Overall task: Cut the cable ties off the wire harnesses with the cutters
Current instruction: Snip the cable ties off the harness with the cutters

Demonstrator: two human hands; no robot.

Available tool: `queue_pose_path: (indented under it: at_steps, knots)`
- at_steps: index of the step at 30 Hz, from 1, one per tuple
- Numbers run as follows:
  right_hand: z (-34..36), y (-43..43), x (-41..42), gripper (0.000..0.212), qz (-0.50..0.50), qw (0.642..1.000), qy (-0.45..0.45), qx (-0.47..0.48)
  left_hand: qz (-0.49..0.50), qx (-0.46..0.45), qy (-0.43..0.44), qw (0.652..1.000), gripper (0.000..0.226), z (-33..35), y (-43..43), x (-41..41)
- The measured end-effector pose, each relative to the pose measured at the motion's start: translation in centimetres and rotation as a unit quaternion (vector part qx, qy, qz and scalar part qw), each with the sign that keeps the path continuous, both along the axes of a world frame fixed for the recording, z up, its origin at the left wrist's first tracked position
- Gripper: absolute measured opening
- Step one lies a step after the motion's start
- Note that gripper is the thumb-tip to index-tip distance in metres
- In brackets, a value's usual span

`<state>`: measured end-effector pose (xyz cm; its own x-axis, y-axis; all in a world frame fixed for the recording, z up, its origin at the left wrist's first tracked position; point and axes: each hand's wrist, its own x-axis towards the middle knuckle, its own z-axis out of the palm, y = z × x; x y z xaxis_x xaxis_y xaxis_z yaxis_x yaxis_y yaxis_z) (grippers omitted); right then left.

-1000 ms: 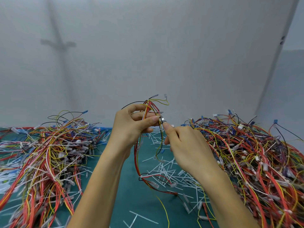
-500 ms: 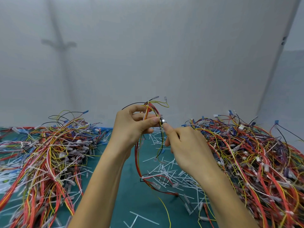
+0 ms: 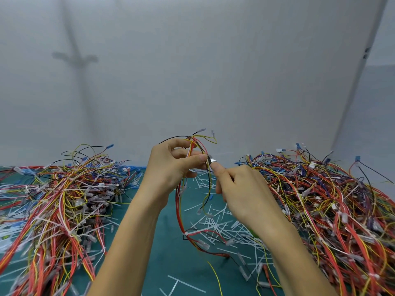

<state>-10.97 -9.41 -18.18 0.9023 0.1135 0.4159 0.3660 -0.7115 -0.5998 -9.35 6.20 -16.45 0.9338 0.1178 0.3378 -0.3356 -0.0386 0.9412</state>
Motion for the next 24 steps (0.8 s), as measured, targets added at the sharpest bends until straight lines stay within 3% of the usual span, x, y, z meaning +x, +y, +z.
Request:
queue_pose_path:
  at_steps: [4,8,12,15,20,24]
  knots:
    - [0.0,0.2,-0.1,0.071,-0.004,0.999,-0.014,0.041,0.018,0.004,0.001,1.0,0.029,0.0,0.0,0.0]
    - [0.3,0.0,0.2,0.063,0.0,0.989,-0.007,0.145,0.043,-0.019,0.027,0.999,0.008,0.1,0.1,0.2]
    - [0.6,-0.2,0.2,0.059,0.009,0.982,0.001,0.191,-0.002,-0.099,0.117,0.988,0.02,0.4,0.3,0.4]
    - [0.8,-0.2,0.1,0.06,0.016,0.983,0.003,0.182,-0.066,-0.142,0.13,0.979,0.018,0.2,0.8,0.4]
    - [0.9,-0.2,-0.3,0.063,0.032,0.996,0.018,0.084,-0.13,-0.128,0.111,0.977,0.016,0.0,1.6,0.4]
    - [0.7,0.0,-0.5,0.067,0.032,0.999,0.015,0.011,-0.121,-0.104,0.09,0.983,0.033,-0.3,1.6,0.4]
